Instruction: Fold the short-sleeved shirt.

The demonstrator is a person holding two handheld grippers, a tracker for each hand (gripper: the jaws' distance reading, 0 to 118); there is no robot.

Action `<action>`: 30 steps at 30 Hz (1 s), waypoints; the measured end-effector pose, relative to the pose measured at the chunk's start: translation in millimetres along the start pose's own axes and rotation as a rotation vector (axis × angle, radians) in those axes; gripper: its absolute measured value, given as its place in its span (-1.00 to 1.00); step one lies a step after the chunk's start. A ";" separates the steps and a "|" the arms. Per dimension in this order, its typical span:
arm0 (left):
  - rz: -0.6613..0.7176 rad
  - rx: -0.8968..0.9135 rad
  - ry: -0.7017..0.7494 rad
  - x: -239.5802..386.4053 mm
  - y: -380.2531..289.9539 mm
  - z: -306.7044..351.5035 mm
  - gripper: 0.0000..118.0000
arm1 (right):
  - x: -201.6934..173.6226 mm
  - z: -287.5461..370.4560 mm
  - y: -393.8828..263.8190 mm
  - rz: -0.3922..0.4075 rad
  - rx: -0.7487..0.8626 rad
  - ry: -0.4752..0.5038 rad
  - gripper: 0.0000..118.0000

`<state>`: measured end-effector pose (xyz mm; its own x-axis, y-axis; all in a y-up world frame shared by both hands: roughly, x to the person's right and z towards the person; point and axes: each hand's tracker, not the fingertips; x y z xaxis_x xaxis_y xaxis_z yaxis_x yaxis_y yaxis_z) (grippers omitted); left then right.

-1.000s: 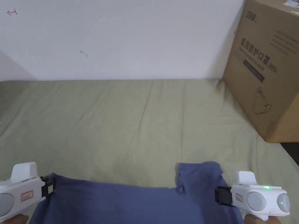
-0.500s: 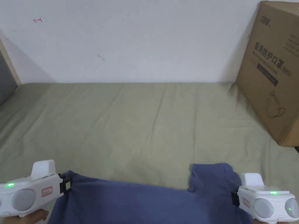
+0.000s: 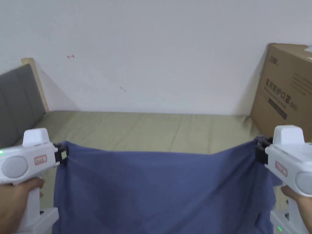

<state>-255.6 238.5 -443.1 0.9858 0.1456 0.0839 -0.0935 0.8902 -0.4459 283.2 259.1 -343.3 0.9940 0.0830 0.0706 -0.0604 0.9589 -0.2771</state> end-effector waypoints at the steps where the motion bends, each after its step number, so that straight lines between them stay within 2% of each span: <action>1: 0.003 0.027 0.007 2.0 16.9 8.5 -1.00 | -0.1 3.3 16.5 -0.013 0.035 0.005 -0.96; 11: -0.039 0.243 0.044 21.6 150.9 46.2 -1.00 | -2.0 0.0 141.0 -0.079 0.270 0.004 -0.96; 18: -0.046 0.313 0.066 31.6 197.4 25.5 -1.00 | 5.9 -23.7 182.0 -0.103 0.311 0.001 -0.96; 24: -0.037 0.334 0.075 40.0 206.6 -9.1 -1.00 | 15.4 -57.4 187.4 -0.120 0.312 0.003 -0.96; 28: -0.059 0.281 0.086 41.4 183.4 -48.7 -1.00 | 22.8 -83.0 159.4 -0.147 0.237 0.021 -0.96; 30: -0.059 0.249 0.079 40.0 165.0 -69.1 -1.00 | 24.6 -95.0 138.3 -0.135 0.215 0.020 -0.96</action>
<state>-221.9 361.4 -574.9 0.9975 0.0649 0.0289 -0.0575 0.9764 -0.2081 308.0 368.0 -470.9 0.9959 -0.0531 0.0734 0.0573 0.9968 -0.0560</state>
